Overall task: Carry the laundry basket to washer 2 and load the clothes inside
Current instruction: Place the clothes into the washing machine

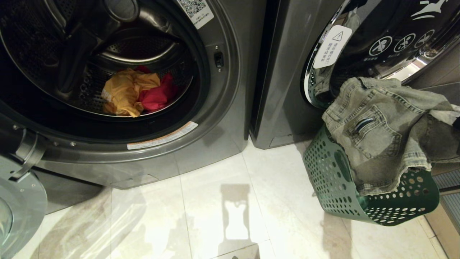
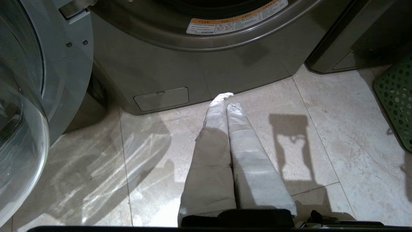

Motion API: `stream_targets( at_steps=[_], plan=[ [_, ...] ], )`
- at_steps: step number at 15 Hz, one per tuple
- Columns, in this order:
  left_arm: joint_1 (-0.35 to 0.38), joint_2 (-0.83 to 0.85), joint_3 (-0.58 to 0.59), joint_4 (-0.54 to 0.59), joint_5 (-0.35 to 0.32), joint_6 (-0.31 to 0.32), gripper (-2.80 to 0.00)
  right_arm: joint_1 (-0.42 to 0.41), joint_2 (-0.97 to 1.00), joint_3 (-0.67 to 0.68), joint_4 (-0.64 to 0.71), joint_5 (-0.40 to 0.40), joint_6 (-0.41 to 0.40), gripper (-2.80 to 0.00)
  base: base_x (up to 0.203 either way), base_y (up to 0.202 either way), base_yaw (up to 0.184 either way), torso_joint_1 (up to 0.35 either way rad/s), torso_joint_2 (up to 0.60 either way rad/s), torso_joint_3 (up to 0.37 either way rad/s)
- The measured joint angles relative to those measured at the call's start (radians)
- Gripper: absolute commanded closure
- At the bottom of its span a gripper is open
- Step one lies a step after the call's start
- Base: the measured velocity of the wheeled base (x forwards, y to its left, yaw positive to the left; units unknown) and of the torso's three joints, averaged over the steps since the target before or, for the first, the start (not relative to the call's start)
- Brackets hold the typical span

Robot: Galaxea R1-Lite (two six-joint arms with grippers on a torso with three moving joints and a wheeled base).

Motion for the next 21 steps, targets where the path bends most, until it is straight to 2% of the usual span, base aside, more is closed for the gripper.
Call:
stream_targets(
  at_steps=[5,7,13,21],
  plan=[
    [0.000,0.000,0.000,0.000,0.000,0.000,0.00,0.002,-0.075,-0.066,-0.001,0.021,0.005,0.00,0.000,0.000,0.000,0.000,0.00,0.000],
    [0.000,0.000,0.000,0.000,0.000,0.000,0.00,0.008,-0.078,-0.094,-0.001,0.058,0.006,0.00,0.000,0.000,0.000,0.000,0.00,0.000],
    [0.000,0.000,0.000,0.000,0.000,0.000,0.00,0.067,-0.080,-0.092,-0.002,0.077,0.005,0.00,-0.002,0.000,0.010,0.001,0.00,0.000],
    [0.000,0.000,0.000,0.000,0.000,0.000,0.00,0.074,-0.080,-0.084,-0.005,0.077,0.009,0.00,-0.001,-0.008,0.166,0.002,0.01,0.004]
  ],
)
